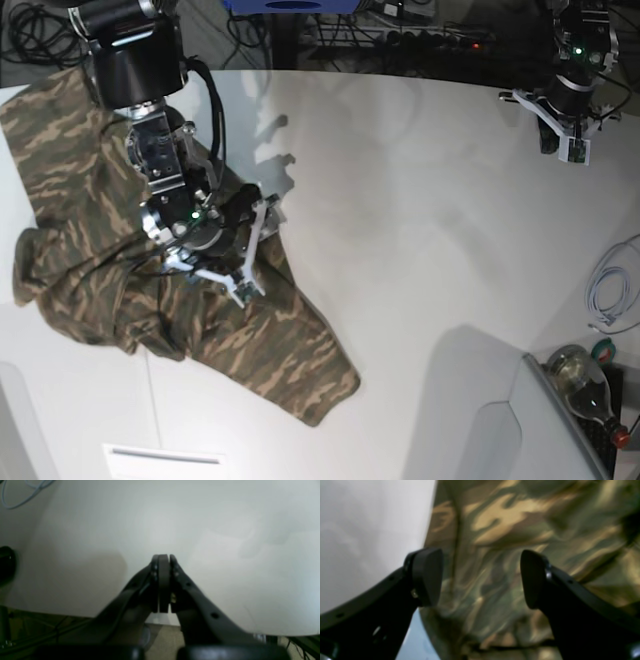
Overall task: Layout the t-shirt on the table in an organized manner, then fold the t-shirt properly
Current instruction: 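Move the right gripper down onto the shirt body and grasp it, then drag the grasped shirt with the right gripper, stretching it across the table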
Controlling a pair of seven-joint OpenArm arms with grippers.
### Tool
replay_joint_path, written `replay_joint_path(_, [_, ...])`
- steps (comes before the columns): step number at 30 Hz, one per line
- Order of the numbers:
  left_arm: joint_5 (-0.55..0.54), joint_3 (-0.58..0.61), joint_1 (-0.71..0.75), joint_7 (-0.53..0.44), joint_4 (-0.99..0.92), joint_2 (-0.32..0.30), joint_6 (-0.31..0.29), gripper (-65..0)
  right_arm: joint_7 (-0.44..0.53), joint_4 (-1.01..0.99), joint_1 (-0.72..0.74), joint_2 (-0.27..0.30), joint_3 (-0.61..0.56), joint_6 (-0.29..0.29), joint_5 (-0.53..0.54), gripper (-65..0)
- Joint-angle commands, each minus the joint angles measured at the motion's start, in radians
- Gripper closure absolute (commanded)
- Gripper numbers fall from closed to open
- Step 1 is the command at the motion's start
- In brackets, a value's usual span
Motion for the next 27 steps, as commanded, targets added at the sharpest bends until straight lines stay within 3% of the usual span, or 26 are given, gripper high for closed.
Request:
replay_joint_path(1, [-0.003, -0.009, 0.004, -0.022, 0.015, -0.015, 0.004, 0.0, 0.017, 0.002, 0.027, -0.012, -0.001, -0.005, 0.009, -35.7])
replay_joint_path(5, [0.003, -0.004, 0.001, -0.022, 0.015, -0.015, 0.004, 0.0, 0.016, -0.007, 0.022, -0.042, -0.001, -0.005, 0.012, -1.4])
replay_joint_path(11, [0.004, -0.009, -0.001, -0.022, 0.013, -0.022, 0.004, 0.0, -0.078, 0.183, -0.059, -0.055, -0.039, 0.004, 0.013, -0.3])
replay_joint_path(19, [0.004, -0.012, -0.004, -0.022, 0.013, -0.024, 0.004, 0.0, -0.246, 0.637, -0.157, -0.037, -0.133, 0.006, 0.013, -0.5])
replay_joint_path(23, [0.004, -0.012, -0.004, -0.022, 0.013, -0.024, 0.004, 0.0, -0.253, 0.659, -0.096, -0.035, -0.057, 0.043, 0.013, -0.5])
replay_joint_path(27, [0.004, -0.012, -0.004, -0.022, 0.013, -0.024, 0.004, 0.0, -0.251, 0.479, 0.035, -0.023, 0.107, 0.092, 0.013, -0.5])
